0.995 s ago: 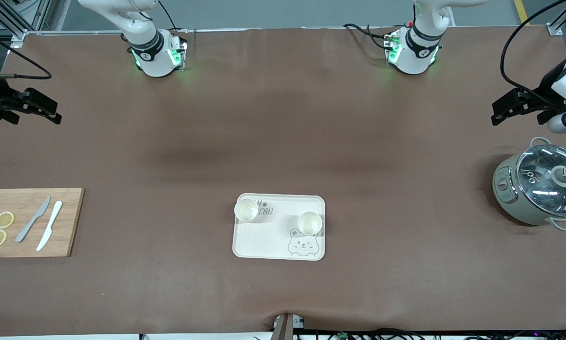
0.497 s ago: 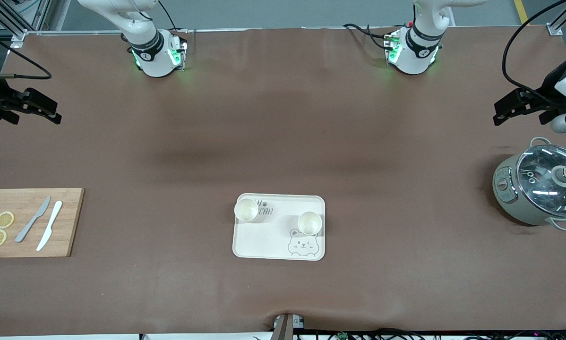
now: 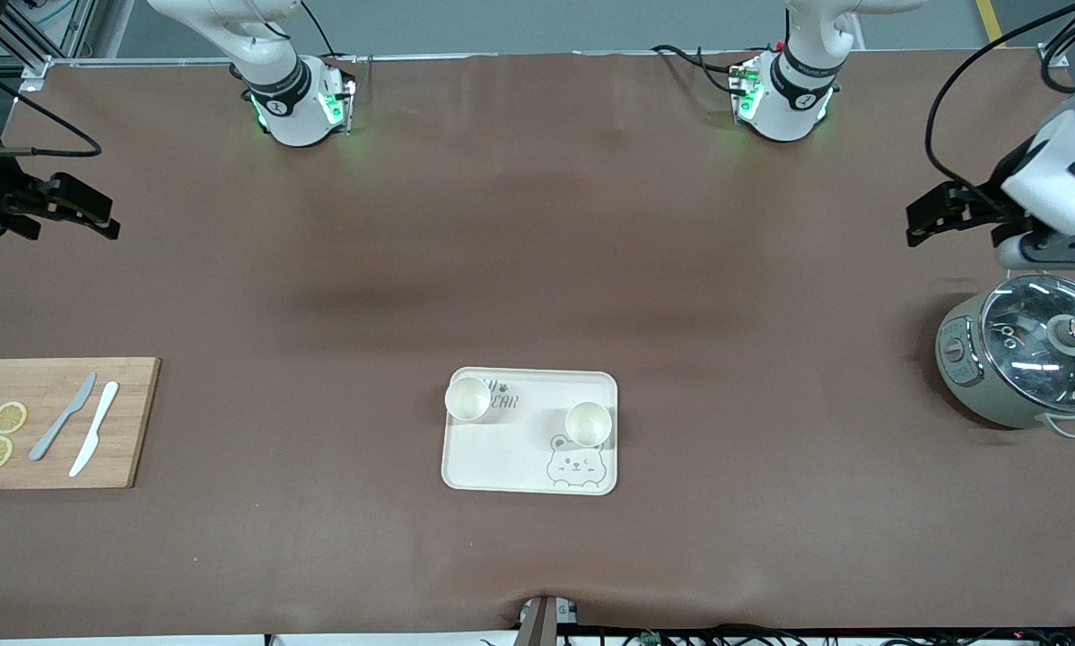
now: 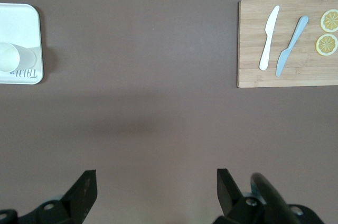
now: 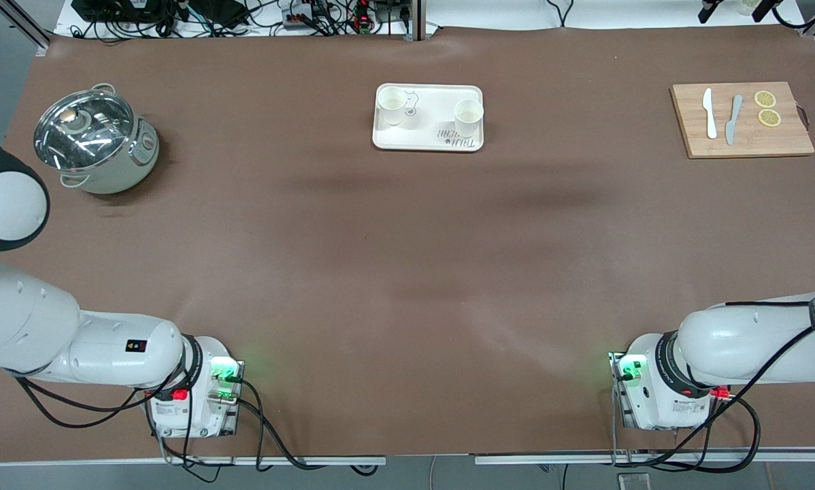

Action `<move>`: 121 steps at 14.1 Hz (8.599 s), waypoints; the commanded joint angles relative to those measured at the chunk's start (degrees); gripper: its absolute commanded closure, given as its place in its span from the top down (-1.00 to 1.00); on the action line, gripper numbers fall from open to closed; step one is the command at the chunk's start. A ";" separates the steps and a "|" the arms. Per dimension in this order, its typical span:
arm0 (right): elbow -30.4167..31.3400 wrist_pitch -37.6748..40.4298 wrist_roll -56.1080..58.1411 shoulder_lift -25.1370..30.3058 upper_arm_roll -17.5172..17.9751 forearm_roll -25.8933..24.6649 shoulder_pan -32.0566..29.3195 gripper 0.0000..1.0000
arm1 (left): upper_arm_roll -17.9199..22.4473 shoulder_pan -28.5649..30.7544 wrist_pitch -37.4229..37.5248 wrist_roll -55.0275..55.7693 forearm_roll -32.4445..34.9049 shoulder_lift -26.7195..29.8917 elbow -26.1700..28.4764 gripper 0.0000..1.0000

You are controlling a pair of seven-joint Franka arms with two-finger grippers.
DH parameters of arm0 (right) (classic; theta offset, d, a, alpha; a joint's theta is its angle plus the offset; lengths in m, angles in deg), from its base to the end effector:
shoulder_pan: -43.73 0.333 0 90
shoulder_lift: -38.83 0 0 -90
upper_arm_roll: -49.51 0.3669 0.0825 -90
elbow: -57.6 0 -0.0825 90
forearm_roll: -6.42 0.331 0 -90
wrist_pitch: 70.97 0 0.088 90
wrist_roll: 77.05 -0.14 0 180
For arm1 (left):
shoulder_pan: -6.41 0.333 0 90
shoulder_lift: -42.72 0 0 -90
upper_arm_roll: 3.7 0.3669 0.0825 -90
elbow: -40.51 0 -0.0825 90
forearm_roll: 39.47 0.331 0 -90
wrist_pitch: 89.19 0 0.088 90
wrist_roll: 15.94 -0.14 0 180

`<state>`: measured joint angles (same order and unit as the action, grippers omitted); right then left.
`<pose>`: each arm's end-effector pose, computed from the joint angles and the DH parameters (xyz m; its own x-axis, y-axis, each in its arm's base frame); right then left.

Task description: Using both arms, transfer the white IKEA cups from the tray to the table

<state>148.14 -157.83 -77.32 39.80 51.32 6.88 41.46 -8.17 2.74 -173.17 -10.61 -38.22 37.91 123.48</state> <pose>0.4879 -0.0026 0.6422 0.9988 -0.0123 -0.0473 -0.0127 -0.9999 -0.0073 0.5145 -0.0681 0.6416 0.9968 -0.0466 -0.0643 -0.0481 -0.9986 -0.0213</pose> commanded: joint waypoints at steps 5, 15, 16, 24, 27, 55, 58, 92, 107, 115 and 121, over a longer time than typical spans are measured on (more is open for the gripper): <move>-1.59 0.73 1.14 -3.16 0.83 -0.98 -3.17 1.00 | -0.45 -3.19 -2.75 -0.06 0.69 -2.92 0.97 1.00; -2.56 -3.04 5.71 -12.20 1.09 0.77 -5.46 1.00 | -0.54 -14.16 -14.98 17.51 0.69 -13.37 1.15 1.00; -2.56 -3.92 5.45 -13.43 1.09 1.56 -5.37 1.00 | -0.54 -15.13 -15.94 18.83 0.78 -14.25 1.15 1.00; -2.12 -10.43 -6.22 -19.95 1.18 2.71 0.07 1.00 | -0.54 -19.53 -26.92 28.41 0.69 -21.81 0.89 1.00; -1.33 -15.94 -6.77 -23.19 1.18 3.49 0.43 1.00 | -0.54 -21.82 -30.88 32.62 0.69 -25.15 0.89 1.00; -1.94 -46.38 -61.79 -40.51 1.09 15.54 25.65 0.91 | 0.08 -24.37 -53.24 37.82 4.29 -38.27 -2.98 -1.00; -1.86 -47.87 -62.75 -41.22 1.00 15.45 26.71 0.54 | 0.16 -23.76 -46.47 36.86 4.38 -33.35 -2.72 -1.00; 28.53 -33.69 -2.74 -11.78 0.74 -1.76 -0.09 -1.00 | -1.77 5.77 -52.61 15.50 3.50 -21.12 28.92 0.51; 33.21 -46.82 13.27 -21.26 1.00 -0.37 -11.27 -1.00 | -1.68 8.76 -24.60 5.83 3.68 -5.21 13.39 1.00; 21.04 -27.00 14.15 -20.83 1.35 0.07 -10.91 1.00 | -1.50 8.76 -9.29 6.01 4.29 -3.10 -0.16 1.00; 2.85 -15.73 14.06 -24.95 1.18 -0.63 -8.19 1.00 | -2.30 8.41 -6.64 4.96 4.29 -0.20 -0.78 1.00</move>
<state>158.95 -176.73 -63.47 18.20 52.58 6.35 32.75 -9.75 10.97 -181.74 -4.15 -35.19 35.99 122.84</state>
